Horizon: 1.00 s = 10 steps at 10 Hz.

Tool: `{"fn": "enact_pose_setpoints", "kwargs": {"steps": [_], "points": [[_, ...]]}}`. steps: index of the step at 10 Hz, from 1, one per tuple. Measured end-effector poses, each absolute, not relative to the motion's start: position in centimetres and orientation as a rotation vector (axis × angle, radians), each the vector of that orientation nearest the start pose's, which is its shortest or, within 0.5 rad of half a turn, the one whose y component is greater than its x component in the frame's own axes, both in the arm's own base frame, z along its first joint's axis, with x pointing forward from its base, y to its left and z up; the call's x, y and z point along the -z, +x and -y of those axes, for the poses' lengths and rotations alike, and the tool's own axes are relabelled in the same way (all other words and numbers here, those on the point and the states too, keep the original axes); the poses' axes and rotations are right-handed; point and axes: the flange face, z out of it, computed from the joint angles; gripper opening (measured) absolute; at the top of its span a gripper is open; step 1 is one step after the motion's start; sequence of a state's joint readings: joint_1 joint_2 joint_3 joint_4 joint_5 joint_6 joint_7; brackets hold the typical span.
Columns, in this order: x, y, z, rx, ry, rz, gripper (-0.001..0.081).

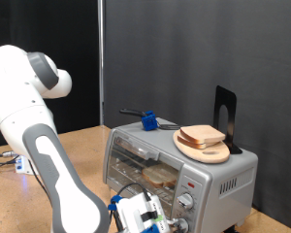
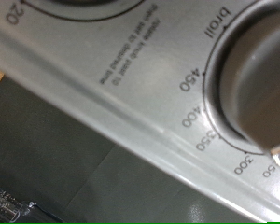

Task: Make a piece of toast with the oven

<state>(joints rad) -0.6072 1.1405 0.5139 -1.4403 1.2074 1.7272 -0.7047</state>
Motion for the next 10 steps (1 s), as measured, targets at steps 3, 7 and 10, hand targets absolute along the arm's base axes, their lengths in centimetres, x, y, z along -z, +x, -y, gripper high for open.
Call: {"fn": "enact_pose_setpoints", "kwargs": {"steps": [3, 7, 10], "points": [[-11.4, 67.5, 4.5, 0.022, -1.414, -0.252, 0.0097], [-14.7, 67.9, 8.1, 0.017, -1.405, -0.295, 0.0494], [-16.9, 67.7, 12.2, -0.054, -1.416, -0.434, 0.0773]]}}
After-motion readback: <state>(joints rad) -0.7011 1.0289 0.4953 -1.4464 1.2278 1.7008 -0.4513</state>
